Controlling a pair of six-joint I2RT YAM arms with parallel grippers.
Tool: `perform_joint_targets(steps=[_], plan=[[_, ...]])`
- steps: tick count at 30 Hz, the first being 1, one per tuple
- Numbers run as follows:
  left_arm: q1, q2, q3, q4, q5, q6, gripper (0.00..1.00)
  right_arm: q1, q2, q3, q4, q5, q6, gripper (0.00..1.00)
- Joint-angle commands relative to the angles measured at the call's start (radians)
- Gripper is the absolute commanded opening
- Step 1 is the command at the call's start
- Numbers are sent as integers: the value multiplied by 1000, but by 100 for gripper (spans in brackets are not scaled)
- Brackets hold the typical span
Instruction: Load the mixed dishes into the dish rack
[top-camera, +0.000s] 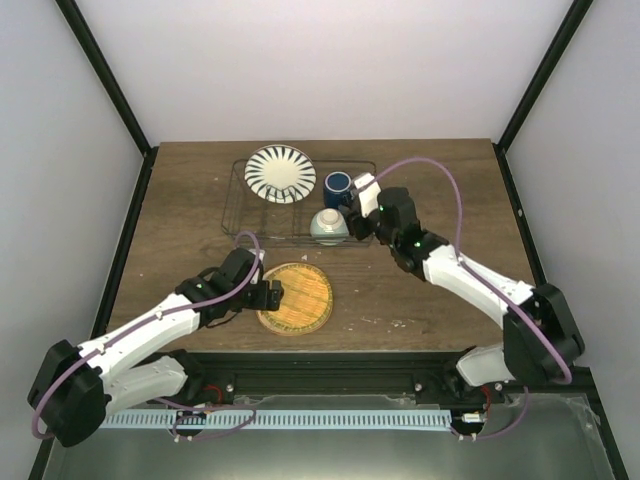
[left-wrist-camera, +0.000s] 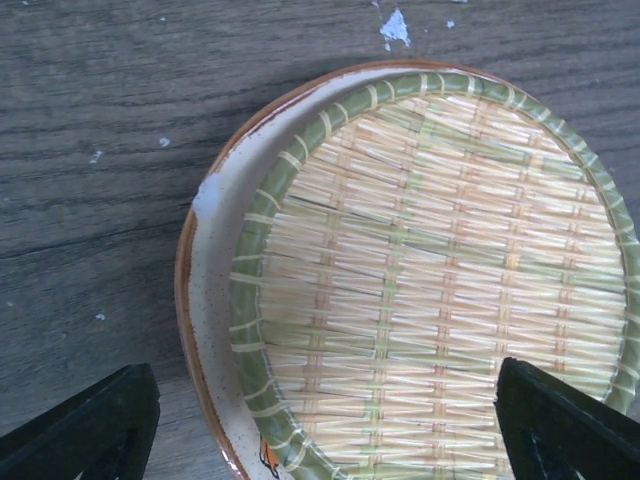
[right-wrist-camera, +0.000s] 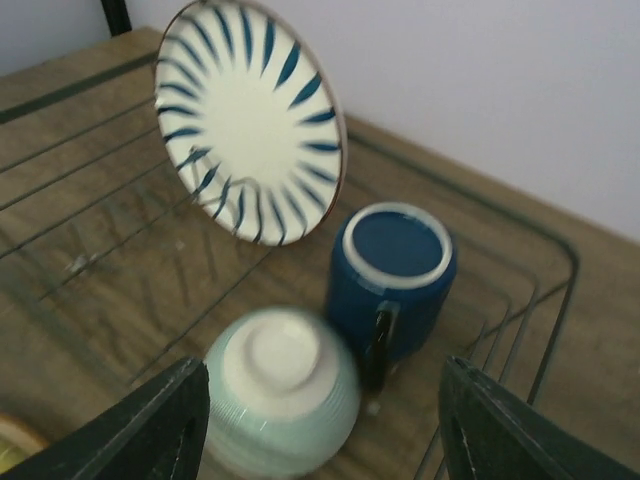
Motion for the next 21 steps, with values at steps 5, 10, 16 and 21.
perform_joint_targets(steps=[5,10,16,21], plan=[[-5,2,-49,82,55,7,84,69,-239,-177,-133,83,186,62],[-10,31,-74,113,58,4,83,78,-353,-253,-192,88,240,60],[-33,69,-109,171,60,-9,82,83,-438,-286,-258,92,276,60],[-53,120,-130,223,70,-18,82,90,-450,-290,-291,95,295,60]])
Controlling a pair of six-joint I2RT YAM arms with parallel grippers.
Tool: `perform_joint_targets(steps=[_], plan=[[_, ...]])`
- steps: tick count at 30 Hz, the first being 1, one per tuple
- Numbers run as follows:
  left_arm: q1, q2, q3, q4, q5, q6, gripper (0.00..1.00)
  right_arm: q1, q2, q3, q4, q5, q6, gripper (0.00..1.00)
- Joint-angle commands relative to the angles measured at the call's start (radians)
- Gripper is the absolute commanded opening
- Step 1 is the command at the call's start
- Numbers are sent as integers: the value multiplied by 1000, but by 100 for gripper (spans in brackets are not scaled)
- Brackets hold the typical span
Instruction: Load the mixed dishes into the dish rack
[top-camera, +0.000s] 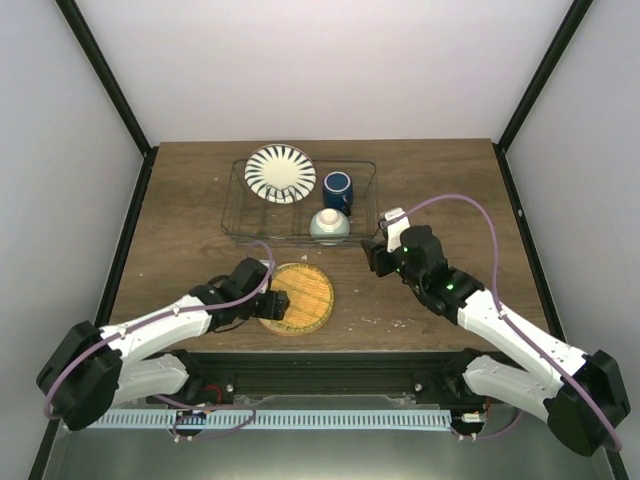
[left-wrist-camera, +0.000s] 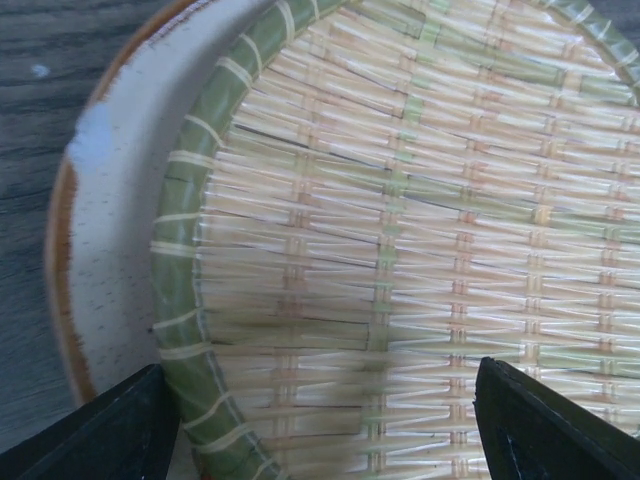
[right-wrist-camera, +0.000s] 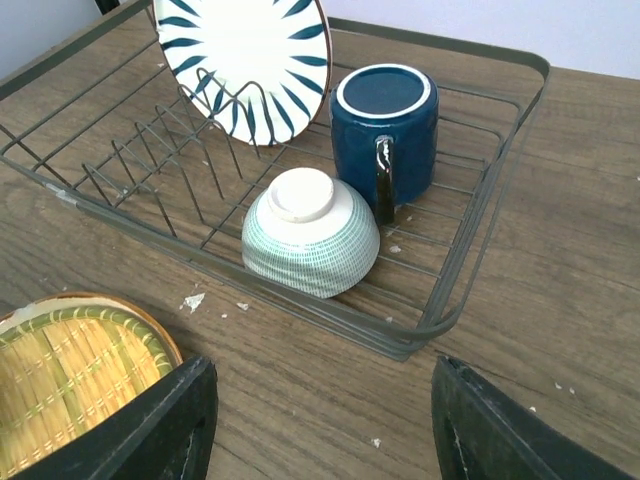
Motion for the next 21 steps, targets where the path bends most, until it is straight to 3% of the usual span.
perform_joint_targets(steps=[1,8,15,21], plan=[[-18,51,-26,64,14,-11,82,19,-13,-3,-50,17,40,60],[-38,140,-52,157,35,-37,78,28,-1,-8,-52,19,50,59],[-46,147,-86,215,43,-68,32,29,10,-18,-57,21,44,59],[-48,103,-96,197,36,-78,14,32,13,-22,-62,13,46,59]])
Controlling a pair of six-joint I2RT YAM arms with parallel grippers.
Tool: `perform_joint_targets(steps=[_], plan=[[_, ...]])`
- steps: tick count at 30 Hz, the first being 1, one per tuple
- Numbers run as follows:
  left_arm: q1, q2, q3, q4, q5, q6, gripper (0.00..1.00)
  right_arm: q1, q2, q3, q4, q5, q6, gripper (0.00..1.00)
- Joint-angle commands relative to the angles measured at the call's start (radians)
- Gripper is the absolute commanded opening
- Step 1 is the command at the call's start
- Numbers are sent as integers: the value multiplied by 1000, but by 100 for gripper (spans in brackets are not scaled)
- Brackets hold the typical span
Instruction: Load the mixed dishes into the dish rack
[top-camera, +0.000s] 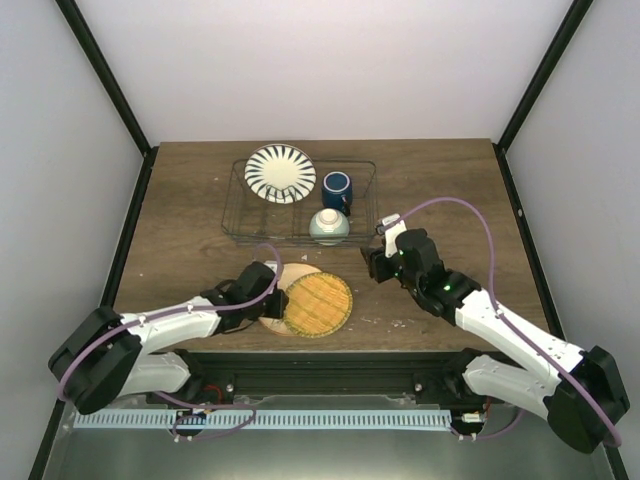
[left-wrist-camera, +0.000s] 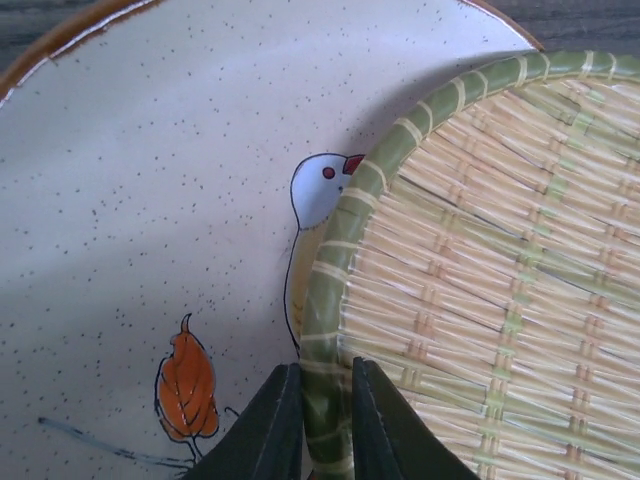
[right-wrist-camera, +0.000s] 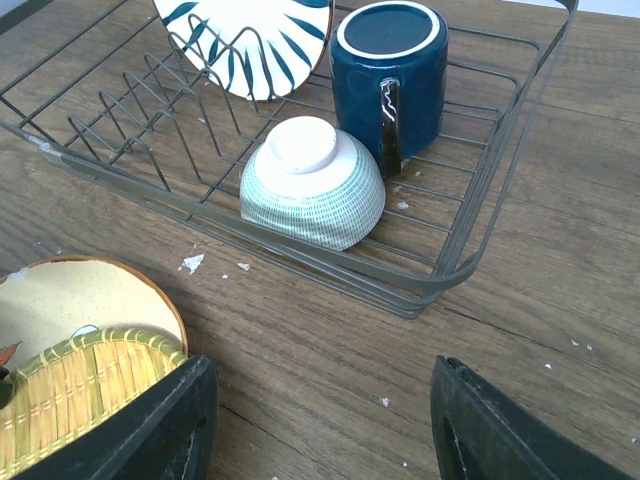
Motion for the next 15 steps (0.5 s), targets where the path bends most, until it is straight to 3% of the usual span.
perform_joint_targets(steps=[1,7,15], plan=[[-9,-32,-39,-64,15,-8,13,14,2,-8,-12,10,11,59],[-8,-120,-60,-77,22,-30,0,14,-3,-5,-38,-9,70,62],[-8,-265,-67,-86,32,-44,0,14,102,52,-148,-173,272,68]])
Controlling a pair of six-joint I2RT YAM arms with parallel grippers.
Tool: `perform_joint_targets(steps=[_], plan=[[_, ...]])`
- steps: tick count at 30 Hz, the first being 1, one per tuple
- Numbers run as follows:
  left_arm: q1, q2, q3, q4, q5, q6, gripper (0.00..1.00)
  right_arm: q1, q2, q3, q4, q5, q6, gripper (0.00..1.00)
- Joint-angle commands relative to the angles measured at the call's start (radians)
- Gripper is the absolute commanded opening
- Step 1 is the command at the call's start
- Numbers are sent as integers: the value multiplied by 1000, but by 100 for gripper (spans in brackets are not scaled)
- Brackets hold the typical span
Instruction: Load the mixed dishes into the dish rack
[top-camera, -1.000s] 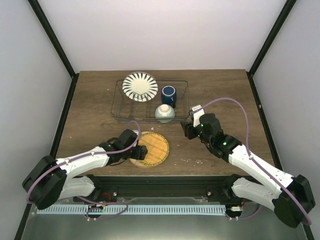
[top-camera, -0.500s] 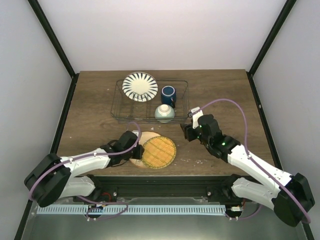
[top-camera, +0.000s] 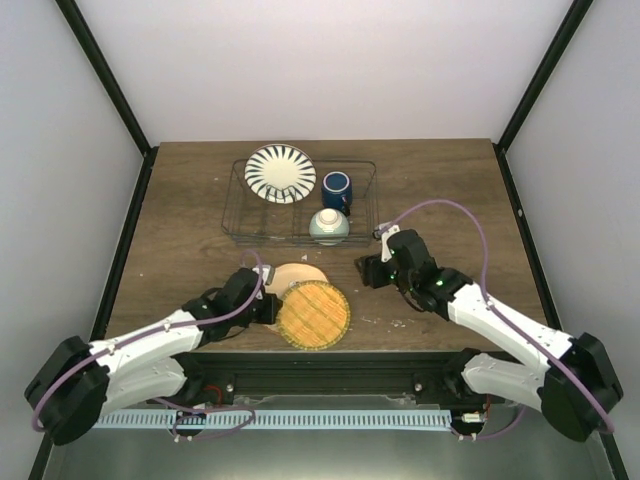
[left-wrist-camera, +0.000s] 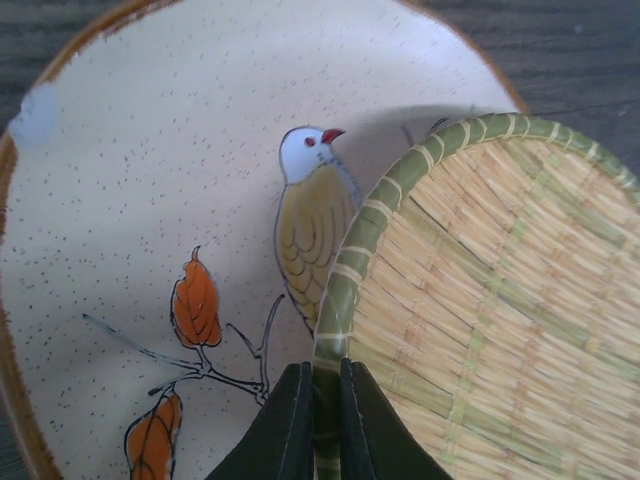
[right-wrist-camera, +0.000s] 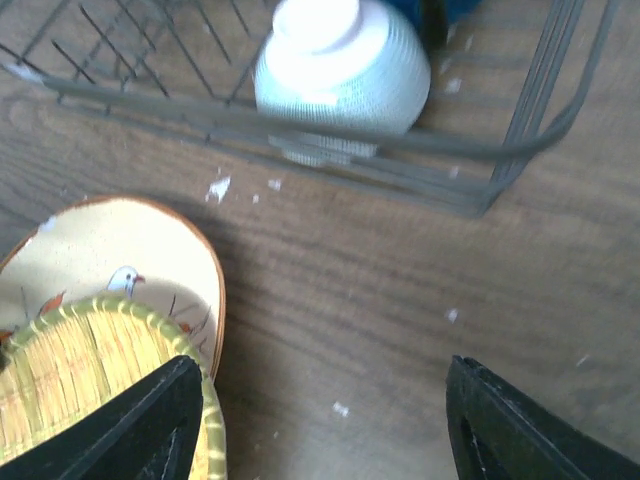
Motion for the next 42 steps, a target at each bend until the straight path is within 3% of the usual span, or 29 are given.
perform_joint_targets(steps=[1,8,14,26,35,42], plan=[[-4,-77,-1,-11,13,-7,0,10,63,42,-80,-112,145,69],[-3,-197,-14,-16,-19,-8,0,10,23,-23,-61,-221,221,72],[-4,-223,-27,9,-14,5,0,10,14,-119,84,-355,243,73],[-5,-213,-40,38,-13,12,0,10,98,-318,435,-445,189,76],[-5,-179,-43,57,-12,12,0,10,169,-403,690,-574,205,73],[-5,-177,-51,68,-13,8,0,10,246,-418,758,-618,216,66]])
